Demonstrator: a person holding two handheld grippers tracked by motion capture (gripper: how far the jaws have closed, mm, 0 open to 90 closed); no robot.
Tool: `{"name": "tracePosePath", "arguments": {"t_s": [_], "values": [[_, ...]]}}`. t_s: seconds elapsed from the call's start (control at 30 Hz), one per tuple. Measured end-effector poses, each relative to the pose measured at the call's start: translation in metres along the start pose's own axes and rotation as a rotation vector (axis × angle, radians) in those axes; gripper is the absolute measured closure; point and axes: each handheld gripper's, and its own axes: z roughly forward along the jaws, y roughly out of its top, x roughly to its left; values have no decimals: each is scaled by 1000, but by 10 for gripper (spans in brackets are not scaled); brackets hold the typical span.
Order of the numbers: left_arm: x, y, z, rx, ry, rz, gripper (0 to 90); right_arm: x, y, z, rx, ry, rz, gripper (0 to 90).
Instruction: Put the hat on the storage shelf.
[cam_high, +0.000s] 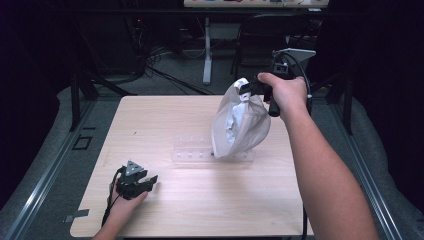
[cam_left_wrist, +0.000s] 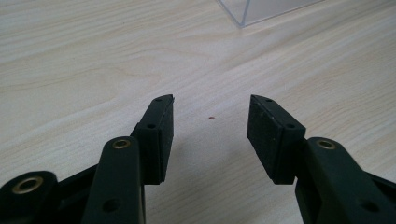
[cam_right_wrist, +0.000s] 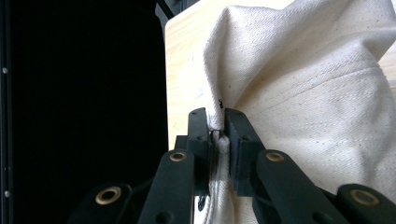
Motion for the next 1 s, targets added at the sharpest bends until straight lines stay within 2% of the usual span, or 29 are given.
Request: {"name": "tracePosePath", "arguments": {"t_s": [0.23, 0.33, 0.43, 0.67, 0.7, 0.9, 1.0], "values": [[-1, 0, 1, -7, 2, -1, 512, -6, 4, 13, -24, 9, 25, 814], [-2, 0, 1, -9, 1, 0, 512, -9, 6, 18, -32, -14, 33, 815], [-2, 0, 1, -7, 3, 7, 512, -9, 7, 18, -51, -12, 41, 814], [-8, 4, -1, -24, -4, 22, 507, -9, 7, 18, -54, -28, 38, 814], [-12, 6, -2, -41, -5, 44, 506, -8, 6, 20, -52, -24, 35, 814], [-31, 17, -5, -89, -49, 79, 493, -6, 5, 26, -44, -34, 30, 813], [-44, 25, -7, -108, -69, 113, 488, -7, 5, 29, -45, -29, 34, 813]]}}
